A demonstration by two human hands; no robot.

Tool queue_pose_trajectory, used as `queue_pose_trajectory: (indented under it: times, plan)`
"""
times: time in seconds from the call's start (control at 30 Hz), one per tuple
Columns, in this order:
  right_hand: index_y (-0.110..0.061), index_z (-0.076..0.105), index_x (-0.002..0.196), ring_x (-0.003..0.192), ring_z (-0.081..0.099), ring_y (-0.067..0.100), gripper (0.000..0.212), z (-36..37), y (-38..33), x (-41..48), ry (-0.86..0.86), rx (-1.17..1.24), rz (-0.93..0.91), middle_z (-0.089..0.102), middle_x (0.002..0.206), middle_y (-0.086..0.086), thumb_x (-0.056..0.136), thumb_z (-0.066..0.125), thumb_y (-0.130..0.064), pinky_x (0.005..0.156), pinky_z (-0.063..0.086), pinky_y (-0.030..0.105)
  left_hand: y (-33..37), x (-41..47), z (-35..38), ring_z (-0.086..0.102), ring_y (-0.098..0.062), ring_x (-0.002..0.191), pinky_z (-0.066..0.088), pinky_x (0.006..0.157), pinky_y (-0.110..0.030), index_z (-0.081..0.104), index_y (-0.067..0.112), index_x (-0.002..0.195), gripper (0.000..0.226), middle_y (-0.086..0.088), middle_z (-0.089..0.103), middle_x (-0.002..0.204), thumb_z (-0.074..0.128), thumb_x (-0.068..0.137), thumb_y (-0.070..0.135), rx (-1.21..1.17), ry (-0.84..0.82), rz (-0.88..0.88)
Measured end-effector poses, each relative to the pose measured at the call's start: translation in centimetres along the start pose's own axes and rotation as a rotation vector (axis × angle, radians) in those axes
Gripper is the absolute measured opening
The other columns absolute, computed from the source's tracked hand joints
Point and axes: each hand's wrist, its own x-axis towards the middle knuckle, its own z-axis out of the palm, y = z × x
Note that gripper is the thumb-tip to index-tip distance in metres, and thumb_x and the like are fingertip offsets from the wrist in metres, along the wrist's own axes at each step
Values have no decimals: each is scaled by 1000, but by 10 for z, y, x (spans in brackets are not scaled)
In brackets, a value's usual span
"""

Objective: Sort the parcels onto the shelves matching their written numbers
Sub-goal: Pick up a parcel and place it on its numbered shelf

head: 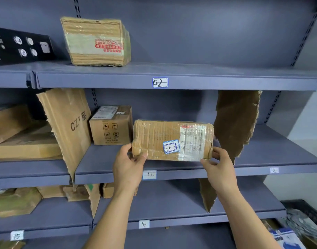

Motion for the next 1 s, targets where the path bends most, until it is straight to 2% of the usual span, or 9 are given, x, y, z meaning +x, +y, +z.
queue_pose_trajectory:
  times: [0.13, 0.27, 0.47, 0.53, 0.6, 0.67, 0.77, 0.83, 1.0]
  plan:
    - [-27, 46, 120, 104, 56, 10, 40, 16, 12, 34, -25, -27, 2, 57, 115, -10, 92, 71, -12, 89, 51, 34, -14, 25, 15, 68, -12, 94, 54, 85, -35, 60, 33, 103, 30, 7, 70, 102, 78, 82, 21, 127, 32, 2]
    - [-28, 44, 114, 103, 56, 11, 39, 25, 17, 65, -57, -103, -19, 58, 111, -11, 91, 71, -15, 82, 48, 29, -20, 43, 29, 66, -13, 88, 49, 72, -29, 65, 29, 97, 20, 5, 69, 94, 78, 82, 24, 228, 50, -18]
    - [-21, 48, 109, 92, 58, 18, 24, 38, 20, 103, -118, -223, -28, 64, 101, -3, 94, 66, -18, 76, 47, 33, -23, 66, 44, 63, -19, 83, 49, 72, -32, 69, 26, 90, 4, 4, 67, 84, 69, 88, 30, 369, 12, -61]
    - [-20, 47, 107, 88, 57, 20, 22, 42, 21, 113, -146, -269, -42, 63, 96, -2, 95, 65, -20, 77, 50, 38, -24, 72, 49, 64, -20, 85, 48, 72, -31, 69, 23, 95, 6, 5, 67, 83, 67, 90, 27, 374, 5, -84]
    - [-20, 44, 106, 88, 57, 22, 21, 47, 22, 121, -164, -297, -56, 60, 94, -2, 96, 63, -20, 77, 50, 40, -25, 79, 54, 64, -19, 93, 48, 77, -31, 64, 21, 111, 20, 5, 70, 93, 63, 93, 27, 367, 1, -99]
    - [-20, 43, 107, 89, 58, 25, 21, 51, 20, 129, -178, -301, -71, 59, 94, -1, 97, 61, -19, 76, 50, 40, -26, 86, 60, 64, -19, 100, 48, 80, -32, 52, 18, 128, 35, 4, 71, 104, 60, 95, 28, 343, 11, -137]
    - [-18, 44, 106, 86, 58, 27, 17, 59, 18, 141, -199, -310, -91, 58, 93, 1, 97, 59, -19, 70, 48, 39, -26, 94, 67, 63, -19, 88, 44, 68, -32, 48, 19, 116, 21, 0, 68, 93, 56, 97, 24, 316, 21, -172]
    - [-17, 45, 105, 84, 58, 27, 15, 64, 18, 151, -212, -324, -100, 59, 93, 1, 97, 58, -19, 69, 47, 38, -25, 100, 70, 62, -19, 87, 44, 68, -31, 50, 21, 111, 16, 0, 67, 91, 56, 97, 21, 291, 29, -181]
    - [-12, 51, 102, 82, 57, 27, 12, 77, 17, 177, -240, -353, -107, 62, 91, 3, 97, 58, -21, 66, 43, 34, -28, 117, 80, 64, -22, 93, 48, 74, -31, 57, 27, 121, 29, 3, 68, 98, 57, 93, 19, 256, 41, -176]
